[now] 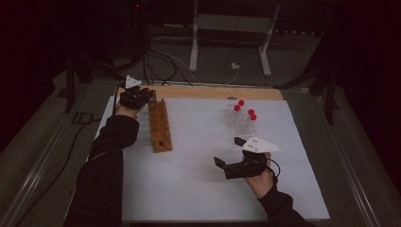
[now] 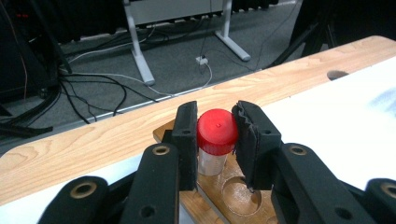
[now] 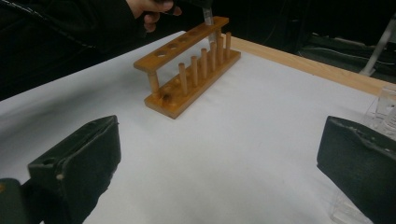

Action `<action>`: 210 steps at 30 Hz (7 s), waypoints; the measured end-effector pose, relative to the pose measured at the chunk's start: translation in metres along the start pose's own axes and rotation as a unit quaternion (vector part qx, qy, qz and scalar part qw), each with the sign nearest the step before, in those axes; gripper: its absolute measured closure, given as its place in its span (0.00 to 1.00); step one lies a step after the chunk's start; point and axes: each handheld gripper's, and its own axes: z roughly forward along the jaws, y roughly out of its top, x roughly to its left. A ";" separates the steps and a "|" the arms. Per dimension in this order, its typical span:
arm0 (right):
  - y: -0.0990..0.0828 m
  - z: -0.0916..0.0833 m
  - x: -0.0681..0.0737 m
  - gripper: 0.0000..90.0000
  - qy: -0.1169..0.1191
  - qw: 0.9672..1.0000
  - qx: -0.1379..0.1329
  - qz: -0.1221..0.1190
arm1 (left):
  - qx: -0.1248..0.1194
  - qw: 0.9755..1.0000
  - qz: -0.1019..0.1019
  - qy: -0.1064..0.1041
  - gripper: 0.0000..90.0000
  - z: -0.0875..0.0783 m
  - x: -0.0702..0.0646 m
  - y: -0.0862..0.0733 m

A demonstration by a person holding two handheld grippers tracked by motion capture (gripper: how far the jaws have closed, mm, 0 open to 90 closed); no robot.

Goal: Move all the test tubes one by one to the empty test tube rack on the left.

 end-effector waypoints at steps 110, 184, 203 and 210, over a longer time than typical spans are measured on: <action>0.029 -0.006 -0.113 0.83 -0.194 0.978 0.062 0.035 | -0.015 0.955 0.086 -0.282 0.03 -0.111 -0.143 -0.033; 0.012 0.042 0.018 0.83 0.038 0.989 0.126 -0.060 | -0.016 0.920 0.184 -0.346 0.72 -0.088 -0.210 -0.023; 0.015 0.034 0.015 0.65 0.047 0.993 0.100 -0.045 | -0.023 0.924 0.181 -0.336 0.80 -0.091 -0.203 -0.015; 0.015 0.023 0.011 0.42 0.038 0.996 0.077 -0.039 | -0.026 0.932 0.173 -0.317 0.80 -0.094 -0.193 -0.010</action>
